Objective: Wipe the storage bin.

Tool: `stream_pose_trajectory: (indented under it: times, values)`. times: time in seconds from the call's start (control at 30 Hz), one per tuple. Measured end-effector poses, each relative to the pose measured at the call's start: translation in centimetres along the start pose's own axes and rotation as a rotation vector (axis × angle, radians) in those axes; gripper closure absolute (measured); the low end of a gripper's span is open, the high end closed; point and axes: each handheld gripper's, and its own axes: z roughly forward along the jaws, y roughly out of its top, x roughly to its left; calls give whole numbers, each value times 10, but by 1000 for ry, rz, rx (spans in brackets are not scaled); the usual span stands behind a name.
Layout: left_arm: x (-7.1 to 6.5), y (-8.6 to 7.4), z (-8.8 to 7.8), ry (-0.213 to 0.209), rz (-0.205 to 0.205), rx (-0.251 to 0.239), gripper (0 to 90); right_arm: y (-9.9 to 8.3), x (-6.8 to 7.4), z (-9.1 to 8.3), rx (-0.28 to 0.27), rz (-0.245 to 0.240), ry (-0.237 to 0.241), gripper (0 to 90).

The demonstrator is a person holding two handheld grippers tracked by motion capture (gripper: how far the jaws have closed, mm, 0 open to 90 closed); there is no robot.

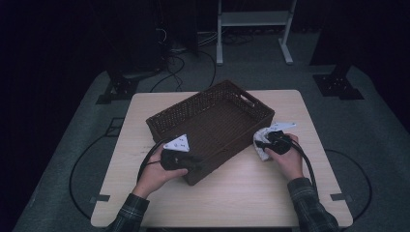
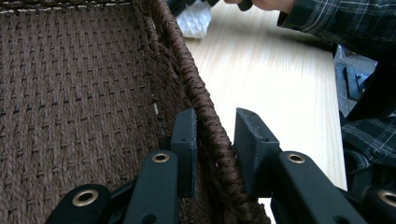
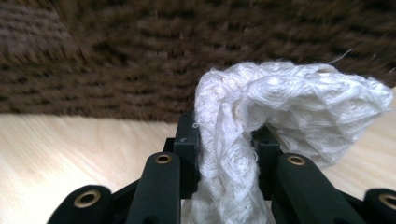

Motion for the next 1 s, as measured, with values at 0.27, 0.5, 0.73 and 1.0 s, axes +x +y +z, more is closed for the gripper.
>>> stream_pose_trajectory:
  times: [0.27, 0.5, 0.73, 1.0]
  values:
    - [0, 0, 0, 0, 2, 1, 693, -4, -2, -7, -11, 5, -8, 698]
    - [0, 0, 0, 0, 0, 1, 693, 8, 2, -30, -98, -1, 4, 698]
    - [0, 0, 0, -1, 0, 1, 693, 19, 9, -50, -169, -19, 15, 698]
    - [0, 0, 0, -2, 0, 2, 694, 21, 13, -46, -167, -25, 24, 698]
